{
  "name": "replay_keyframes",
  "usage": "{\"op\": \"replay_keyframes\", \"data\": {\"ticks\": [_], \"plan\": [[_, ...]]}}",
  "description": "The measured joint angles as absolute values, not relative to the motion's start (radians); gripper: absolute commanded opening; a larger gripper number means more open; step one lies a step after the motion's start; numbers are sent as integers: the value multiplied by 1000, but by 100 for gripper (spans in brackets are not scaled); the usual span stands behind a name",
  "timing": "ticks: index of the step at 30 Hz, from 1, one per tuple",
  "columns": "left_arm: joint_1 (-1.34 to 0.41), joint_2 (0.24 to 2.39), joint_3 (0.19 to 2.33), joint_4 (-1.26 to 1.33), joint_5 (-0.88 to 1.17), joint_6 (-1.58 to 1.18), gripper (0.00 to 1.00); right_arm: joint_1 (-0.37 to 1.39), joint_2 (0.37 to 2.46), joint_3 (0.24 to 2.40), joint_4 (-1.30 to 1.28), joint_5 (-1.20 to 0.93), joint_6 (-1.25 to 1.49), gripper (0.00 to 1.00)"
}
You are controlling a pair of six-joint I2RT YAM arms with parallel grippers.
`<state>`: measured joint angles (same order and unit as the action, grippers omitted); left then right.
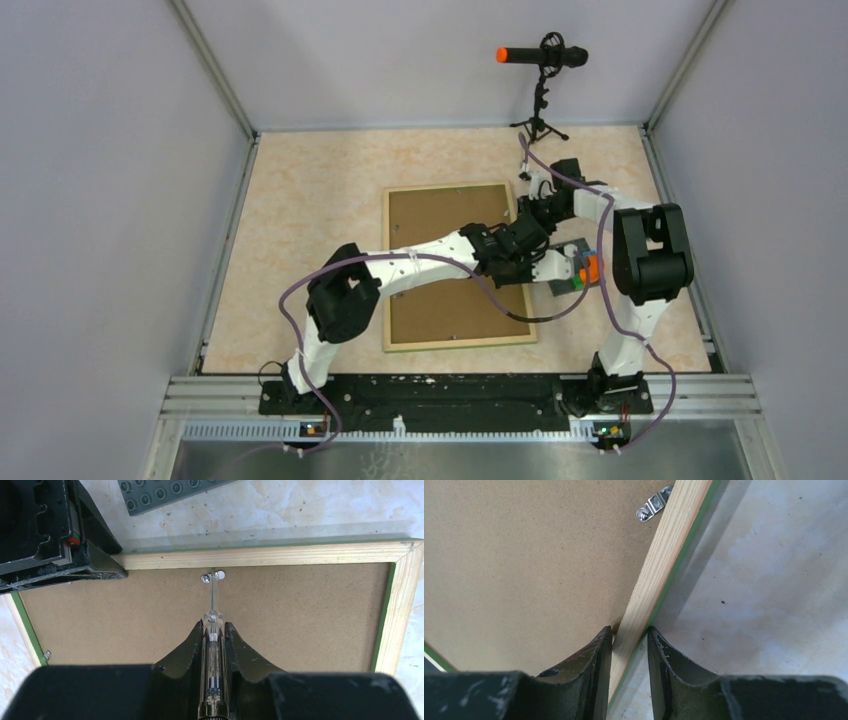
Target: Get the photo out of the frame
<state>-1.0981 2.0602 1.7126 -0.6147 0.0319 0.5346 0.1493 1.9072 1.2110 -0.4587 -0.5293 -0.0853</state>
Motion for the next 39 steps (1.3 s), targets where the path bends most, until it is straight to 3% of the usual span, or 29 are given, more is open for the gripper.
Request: {"op": "replay_keyframes", "data": {"ticks": [39], "plan": [[-1095,1961,1612,-705,-38,543,0,150,1914,1211,-475,-569,-81,29]]}}
